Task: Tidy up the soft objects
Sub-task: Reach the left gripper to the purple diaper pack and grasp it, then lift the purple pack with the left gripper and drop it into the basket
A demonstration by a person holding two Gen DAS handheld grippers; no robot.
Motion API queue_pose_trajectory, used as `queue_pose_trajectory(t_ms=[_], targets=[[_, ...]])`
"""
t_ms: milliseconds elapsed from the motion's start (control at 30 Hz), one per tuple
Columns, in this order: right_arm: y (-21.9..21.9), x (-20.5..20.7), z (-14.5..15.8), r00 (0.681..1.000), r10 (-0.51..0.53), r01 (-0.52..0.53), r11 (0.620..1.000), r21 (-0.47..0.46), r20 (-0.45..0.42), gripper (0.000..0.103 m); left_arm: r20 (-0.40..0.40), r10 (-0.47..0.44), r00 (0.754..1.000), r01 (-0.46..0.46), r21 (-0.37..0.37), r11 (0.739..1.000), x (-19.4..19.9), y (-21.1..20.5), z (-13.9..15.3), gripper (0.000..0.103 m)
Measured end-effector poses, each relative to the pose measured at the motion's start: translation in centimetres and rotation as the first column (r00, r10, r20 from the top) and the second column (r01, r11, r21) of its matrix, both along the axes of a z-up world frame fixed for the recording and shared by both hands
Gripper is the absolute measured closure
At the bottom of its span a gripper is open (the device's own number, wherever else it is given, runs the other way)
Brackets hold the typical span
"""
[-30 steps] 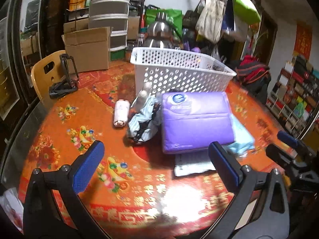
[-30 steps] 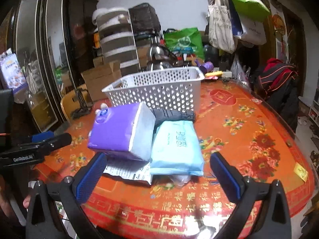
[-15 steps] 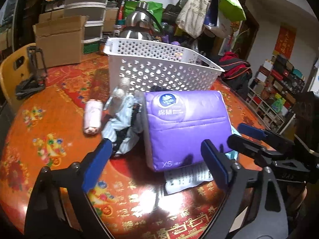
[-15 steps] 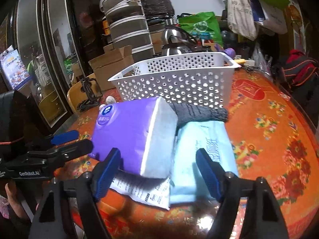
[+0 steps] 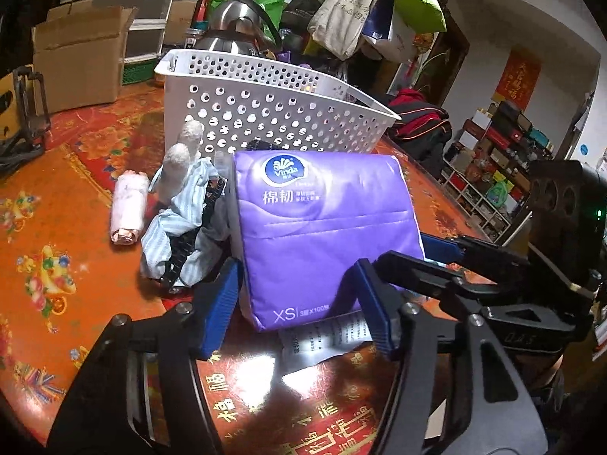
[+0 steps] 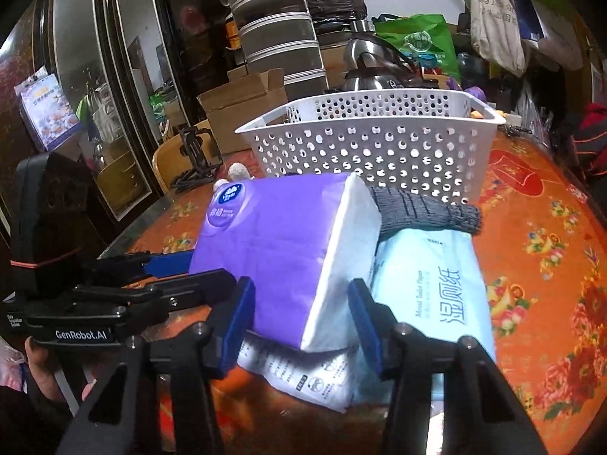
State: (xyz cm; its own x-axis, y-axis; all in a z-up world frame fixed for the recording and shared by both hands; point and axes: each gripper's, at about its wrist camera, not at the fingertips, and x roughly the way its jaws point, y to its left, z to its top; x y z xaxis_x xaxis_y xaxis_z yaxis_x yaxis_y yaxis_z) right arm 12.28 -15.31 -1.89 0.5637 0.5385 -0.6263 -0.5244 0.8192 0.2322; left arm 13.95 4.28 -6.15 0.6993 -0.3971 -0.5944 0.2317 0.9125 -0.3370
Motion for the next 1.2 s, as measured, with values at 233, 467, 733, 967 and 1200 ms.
queue_pose_trajectory(t_ms=[233,467,733,967,1200], targets=[[-0.2,-0.8,0.1,1.000,-0.002,0.002,1.000,-0.014,0.031,0.057,0.054,0.052,0.997,-0.053,0.021,0.998,-1.6,-0.8,0.7,0.055],[-0.1,-2.1,2.5,0.992,-0.006,0.009,1.000,-0.020,0.123,0.057,0.140,0.096,0.986,-0.107,0.078,0.991,-3.8,-2.0,2.9,0.055],[-0.3,0.4,9.1,0.970,0.004,0.002,1.000,-0.021,0.241,0.058,0.227,0.113,0.967,-0.129,0.058,0.990,-3.0,-2.2,9.2,0.055],[0.3,8.6,14.2,0.963,-0.006,0.013,1.000,-0.023,0.270,0.058,0.241,0.119,0.963,-0.130,0.029,0.991,4.3,-1.4,16.1,0.055],[0.8,16.3,13.4,0.982,-0.018,0.022,1.000,-0.020,0.188,0.058,0.144,0.128,0.981,-0.137,0.055,0.989,12.7,-0.8,17.4,0.055]])
